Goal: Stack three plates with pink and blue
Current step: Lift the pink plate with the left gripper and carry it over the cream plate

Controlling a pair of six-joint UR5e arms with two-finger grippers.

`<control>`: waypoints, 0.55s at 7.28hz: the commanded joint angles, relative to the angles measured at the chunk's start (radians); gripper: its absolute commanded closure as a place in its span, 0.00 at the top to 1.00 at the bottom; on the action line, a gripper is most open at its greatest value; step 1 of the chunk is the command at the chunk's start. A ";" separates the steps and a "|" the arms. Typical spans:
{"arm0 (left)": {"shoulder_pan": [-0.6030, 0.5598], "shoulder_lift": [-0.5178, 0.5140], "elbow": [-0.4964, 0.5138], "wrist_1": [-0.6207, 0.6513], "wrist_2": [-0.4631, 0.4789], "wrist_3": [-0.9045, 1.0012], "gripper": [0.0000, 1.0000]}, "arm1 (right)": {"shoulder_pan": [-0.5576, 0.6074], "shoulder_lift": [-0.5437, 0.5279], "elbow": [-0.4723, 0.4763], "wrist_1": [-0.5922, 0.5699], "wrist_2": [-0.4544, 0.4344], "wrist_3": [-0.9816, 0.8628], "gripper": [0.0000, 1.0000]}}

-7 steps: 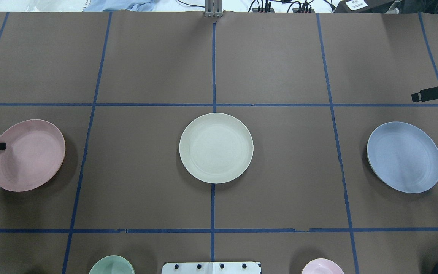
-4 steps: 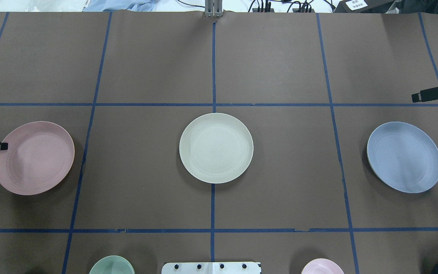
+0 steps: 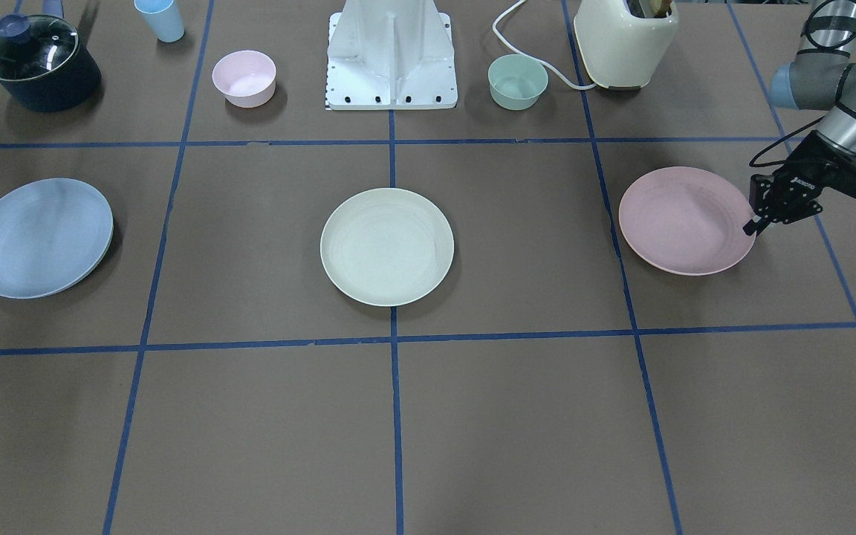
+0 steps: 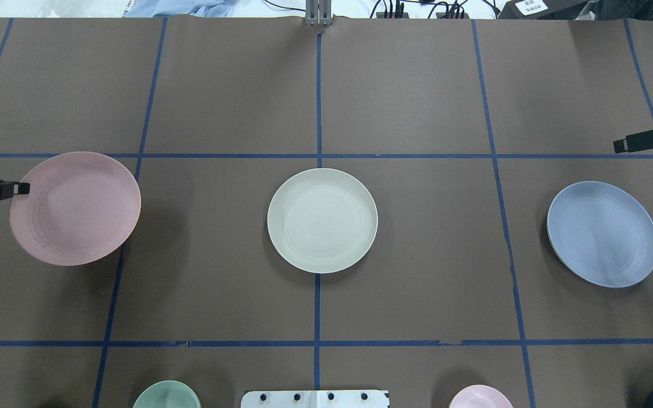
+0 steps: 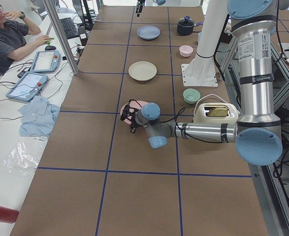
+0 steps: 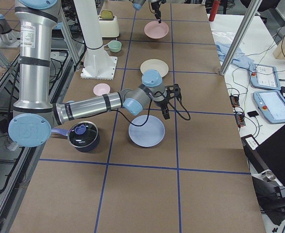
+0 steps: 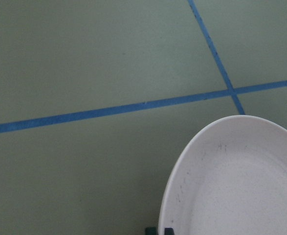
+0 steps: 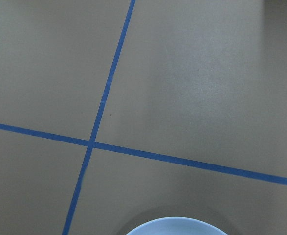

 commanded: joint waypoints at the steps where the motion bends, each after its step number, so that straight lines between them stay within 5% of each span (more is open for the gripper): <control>1: 0.021 -0.148 -0.163 0.295 0.007 -0.117 0.00 | -0.002 0.000 -0.001 0.000 0.000 0.000 1.00; 4: 0.269 -0.475 -0.112 0.511 0.141 -0.344 0.00 | -0.002 0.002 -0.001 0.000 0.002 0.001 1.00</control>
